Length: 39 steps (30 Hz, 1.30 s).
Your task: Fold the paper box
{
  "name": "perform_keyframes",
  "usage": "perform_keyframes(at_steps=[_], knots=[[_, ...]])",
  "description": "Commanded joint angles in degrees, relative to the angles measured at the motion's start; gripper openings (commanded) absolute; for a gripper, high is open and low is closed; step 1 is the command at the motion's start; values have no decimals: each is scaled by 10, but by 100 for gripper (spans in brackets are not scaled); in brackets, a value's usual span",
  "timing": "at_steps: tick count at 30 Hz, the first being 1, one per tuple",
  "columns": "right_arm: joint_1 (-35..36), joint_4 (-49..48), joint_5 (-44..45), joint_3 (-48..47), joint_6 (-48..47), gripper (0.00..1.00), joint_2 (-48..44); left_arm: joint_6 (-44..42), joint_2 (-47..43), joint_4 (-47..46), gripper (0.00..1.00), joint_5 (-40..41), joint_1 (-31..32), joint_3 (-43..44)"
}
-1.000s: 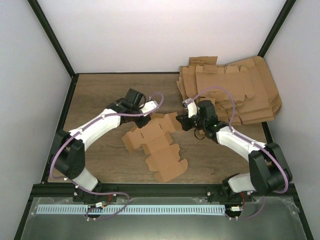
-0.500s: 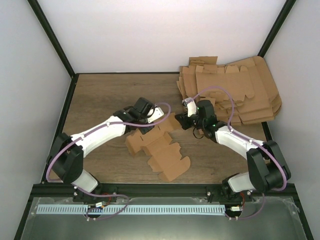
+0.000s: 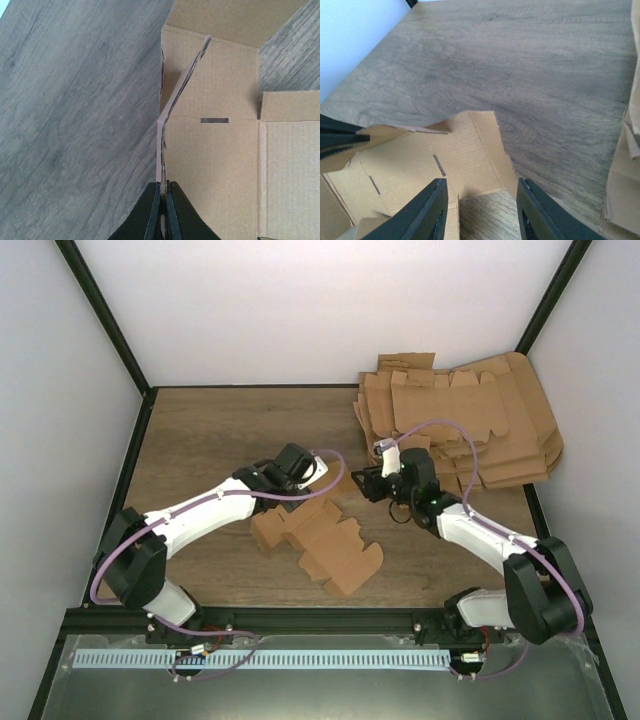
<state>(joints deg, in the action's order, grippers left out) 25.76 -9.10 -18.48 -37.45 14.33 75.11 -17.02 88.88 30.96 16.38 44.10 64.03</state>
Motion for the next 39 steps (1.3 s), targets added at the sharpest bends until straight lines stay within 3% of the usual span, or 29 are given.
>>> perform_keyframes(at_steps=[1, 8, 11, 21, 29, 39], knots=[[6, 8, 26, -8, 12, 44, -34, 25, -13, -10, 4, 16, 5, -7], [6, 37, 31, 6, 32, 70, -71, 29, -6, 0, 4, 49, 15, 5], [5, 50, 29, 9, 38, 77, -79, 24, -12, 0, 4, 57, 16, 0], [5, 100, -3, 55, 90, 78, -136, 29, -7, 19, 4, 87, 18, 18], [6, 153, -29, 75, 114, 78, -132, 42, 1, 13, 4, 155, 53, 24], [5, 108, -49, 75, 135, 70, -99, 31, -29, -31, 4, 134, 78, -15]])
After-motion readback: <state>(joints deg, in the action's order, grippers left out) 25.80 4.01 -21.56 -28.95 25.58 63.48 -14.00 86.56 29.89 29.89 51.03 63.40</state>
